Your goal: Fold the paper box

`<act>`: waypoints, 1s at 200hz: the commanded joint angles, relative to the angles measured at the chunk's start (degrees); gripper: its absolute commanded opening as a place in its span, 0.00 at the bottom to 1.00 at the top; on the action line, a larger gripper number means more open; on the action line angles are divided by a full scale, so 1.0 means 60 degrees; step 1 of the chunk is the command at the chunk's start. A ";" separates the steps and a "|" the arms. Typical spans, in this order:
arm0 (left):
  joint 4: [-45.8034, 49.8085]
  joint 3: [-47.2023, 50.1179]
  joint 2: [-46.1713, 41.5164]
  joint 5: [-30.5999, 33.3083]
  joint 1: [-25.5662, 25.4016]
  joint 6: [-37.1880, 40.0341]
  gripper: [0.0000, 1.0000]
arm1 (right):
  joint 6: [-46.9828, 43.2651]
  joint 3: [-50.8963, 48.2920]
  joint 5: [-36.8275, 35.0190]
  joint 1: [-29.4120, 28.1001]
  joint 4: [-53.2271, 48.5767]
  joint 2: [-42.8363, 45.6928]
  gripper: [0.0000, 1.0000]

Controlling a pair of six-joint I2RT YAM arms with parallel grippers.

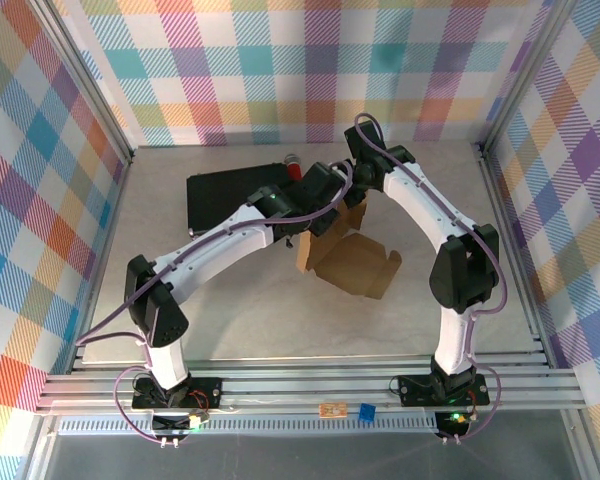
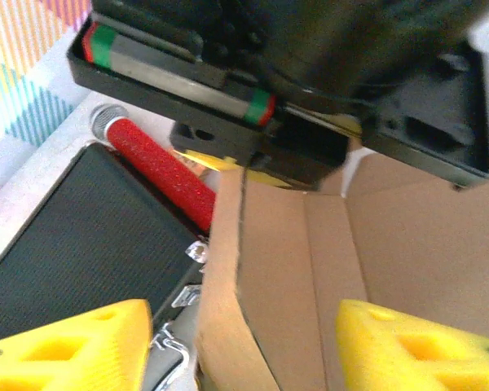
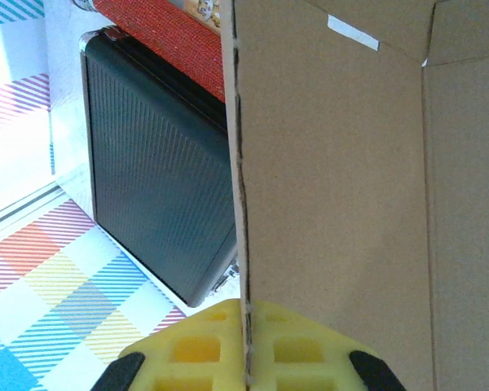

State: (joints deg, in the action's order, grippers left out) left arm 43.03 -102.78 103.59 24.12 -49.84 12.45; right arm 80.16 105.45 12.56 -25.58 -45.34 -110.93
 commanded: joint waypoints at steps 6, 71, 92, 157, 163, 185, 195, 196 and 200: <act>-0.0616 0.0318 -0.0024 0.0796 -0.0086 0.0642 0.45 | 0.0057 0.0238 0.0203 0.0085 -0.0499 0.0218 0.00; -0.1758 0.1647 -0.0803 0.0240 -0.0115 0.1607 0.00 | 0.0043 0.0139 0.0598 0.0352 -0.0558 0.0418 0.15; -0.2127 0.2023 -0.1008 0.0046 -0.0115 0.2011 0.00 | 0.0056 0.0121 0.0650 0.0489 -0.0587 0.0600 0.34; -0.2555 0.2427 -0.1245 -0.0197 -0.0101 0.2481 0.00 | 0.0217 -0.0824 0.1494 0.1006 0.0124 0.1180 0.38; -0.2575 0.2415 -0.1230 -0.0197 -0.0108 0.2510 0.00 | 0.0279 -0.0930 0.1605 0.1010 0.0229 0.1139 0.38; -0.2585 0.2394 -0.1182 -0.0210 -0.0101 0.2596 0.00 | 0.0535 -0.1324 0.1785 0.1004 0.0775 0.1076 0.38; -0.2586 0.2408 -0.1195 -0.0228 -0.0101 0.2609 0.00 | 0.0582 -0.1387 0.1760 0.1027 0.0944 0.1067 0.36; -0.2586 0.2409 -0.1196 -0.0234 -0.0101 0.2597 0.00 | 0.0591 -0.1395 0.1760 0.1027 0.0962 0.1062 0.36; -0.2586 0.2411 -0.1210 -0.0216 -0.0101 0.2599 0.00 | 0.0612 -0.1399 0.1785 0.1054 0.1029 0.1037 0.35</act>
State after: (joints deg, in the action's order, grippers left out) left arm 29.15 -88.73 98.13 23.44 -50.13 26.70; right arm 81.93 98.17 20.95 -19.22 -42.46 -104.42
